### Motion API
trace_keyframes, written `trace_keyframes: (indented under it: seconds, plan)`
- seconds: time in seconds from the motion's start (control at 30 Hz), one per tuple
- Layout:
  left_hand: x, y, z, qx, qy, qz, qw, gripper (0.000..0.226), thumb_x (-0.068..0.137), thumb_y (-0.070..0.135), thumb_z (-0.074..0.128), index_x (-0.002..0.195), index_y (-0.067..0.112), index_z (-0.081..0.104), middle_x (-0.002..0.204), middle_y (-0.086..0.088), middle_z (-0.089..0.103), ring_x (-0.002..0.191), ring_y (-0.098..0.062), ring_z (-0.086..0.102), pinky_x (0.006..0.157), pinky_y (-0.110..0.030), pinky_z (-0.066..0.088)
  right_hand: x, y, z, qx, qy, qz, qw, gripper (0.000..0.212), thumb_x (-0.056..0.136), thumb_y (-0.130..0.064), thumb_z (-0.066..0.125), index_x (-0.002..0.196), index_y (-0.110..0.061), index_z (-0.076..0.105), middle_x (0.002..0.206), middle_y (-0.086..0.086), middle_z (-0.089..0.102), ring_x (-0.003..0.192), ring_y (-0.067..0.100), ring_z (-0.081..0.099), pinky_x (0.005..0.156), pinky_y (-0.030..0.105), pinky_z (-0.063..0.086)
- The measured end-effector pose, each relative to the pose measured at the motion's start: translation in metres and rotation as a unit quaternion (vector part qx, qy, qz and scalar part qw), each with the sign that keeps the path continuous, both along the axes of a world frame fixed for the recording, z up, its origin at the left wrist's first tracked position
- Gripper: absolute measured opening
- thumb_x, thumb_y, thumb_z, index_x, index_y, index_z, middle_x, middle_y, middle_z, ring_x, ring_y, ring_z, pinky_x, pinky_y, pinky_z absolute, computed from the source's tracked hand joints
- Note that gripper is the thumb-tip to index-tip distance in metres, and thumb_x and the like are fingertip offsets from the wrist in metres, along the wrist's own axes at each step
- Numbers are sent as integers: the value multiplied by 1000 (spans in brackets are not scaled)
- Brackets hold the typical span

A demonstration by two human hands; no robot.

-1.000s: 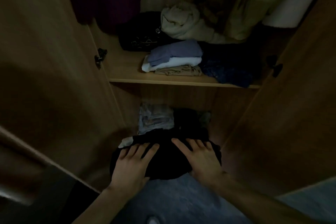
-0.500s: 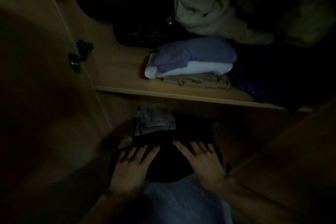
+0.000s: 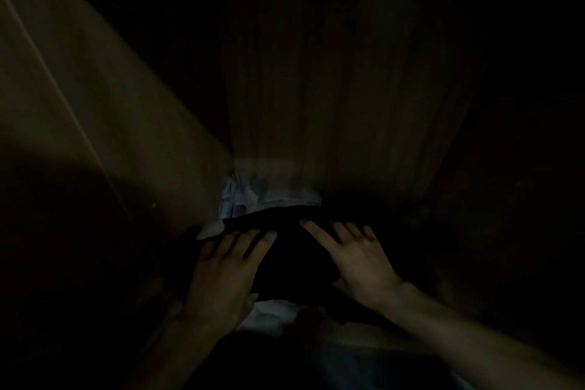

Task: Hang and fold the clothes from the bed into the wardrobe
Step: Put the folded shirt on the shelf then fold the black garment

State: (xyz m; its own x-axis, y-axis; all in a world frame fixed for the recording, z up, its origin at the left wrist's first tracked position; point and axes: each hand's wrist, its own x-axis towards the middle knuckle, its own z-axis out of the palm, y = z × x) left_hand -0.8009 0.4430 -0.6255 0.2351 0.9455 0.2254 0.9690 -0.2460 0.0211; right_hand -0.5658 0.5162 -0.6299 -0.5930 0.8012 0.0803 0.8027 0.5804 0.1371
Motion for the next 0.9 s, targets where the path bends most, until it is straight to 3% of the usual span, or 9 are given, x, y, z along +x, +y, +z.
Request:
trace_keyframes:
  seconds: [0.13, 0.3, 0.47, 0.6, 0.63, 0.7, 0.8, 0.83, 0.9]
  plan:
    - [3, 19, -57, 28, -11, -20, 999, 115, 29, 31, 92, 133, 26, 44, 117, -1, 69, 96, -25, 70, 74, -41, 59, 5, 16, -56, -4, 7, -12, 1000, 119, 76, -43, 71, 144, -45, -26, 152, 5, 32, 133, 29, 37, 104, 45, 31]
    - [2, 30, -90, -25, -12, -42, 999, 119, 20, 44, 85, 131, 27, 46, 115, 4, 70, 94, -20, 71, 75, -37, 60, 7, 27, -87, -58, 2, 1, 998, 120, 76, -42, 71, 141, -48, -30, 152, 6, 32, 133, 31, 36, 104, 46, 28]
    - [-13, 76, -98, 50, -15, -43, 998, 102, 41, 27, 92, 134, 23, 50, 119, -4, 70, 101, -27, 70, 81, -47, 58, -4, 69, -102, -16, 27, 9, 999, 126, 72, -49, 72, 142, -45, -33, 149, 6, 38, 129, 30, 40, 101, 45, 34]
    - [-30, 126, -117, 122, 28, -26, 992, 74, 68, 38, 76, 136, 19, 53, 132, -14, 62, 116, -36, 62, 86, -57, 51, -35, 111, -125, 57, 71, -39, 995, 139, 42, -56, 88, 153, -38, 7, 141, 13, 49, 123, 36, 50, 90, 54, 45]
    - [-34, 138, -129, 131, 37, -24, 990, 64, 76, 41, 66, 135, 18, 56, 135, -16, 60, 119, -38, 60, 88, -58, 49, -42, 121, -137, 48, 90, -50, 994, 137, 40, -58, 88, 153, -37, 13, 143, 15, 47, 127, 37, 48, 92, 57, 44]
    - [-43, 154, -168, 66, 54, -11, 996, 63, 81, 39, 62, 141, 20, 54, 149, -19, 45, 133, -41, 47, 98, -60, 43, -54, 135, -179, -23, 80, -51, 995, 127, 55, -65, 79, 152, -40, 3, 155, 16, 27, 141, 39, 27, 106, 59, 32]
    - [-55, 166, -257, -164, 117, 32, 979, 96, 81, 48, 65, 157, 33, 8, 165, -7, -14, 152, -32, -2, 119, -51, 19, -64, 142, -273, -179, 37, -31, 983, 119, 68, -81, 58, 147, -46, -23, 163, 8, -12, 150, 32, -9, 117, 60, 9]
    - [-58, 170, -282, -179, 107, 39, 977, 99, 80, 49, 65, 156, 35, 4, 163, -3, -21, 152, -30, -8, 120, -49, 15, -68, 143, -298, -199, 46, -35, 978, 118, 66, -85, 53, 144, -48, -28, 163, 6, -18, 149, 30, -16, 117, 61, 4]
    - [-68, 184, -313, -133, 47, 26, 990, 98, 77, 45, 70, 155, 35, 12, 165, 0, -15, 152, -29, -5, 121, -47, 17, -75, 154, -328, -185, 65, -50, 979, 117, 65, -89, 47, 139, -50, -34, 162, 7, -19, 149, 30, -18, 116, 62, 2]
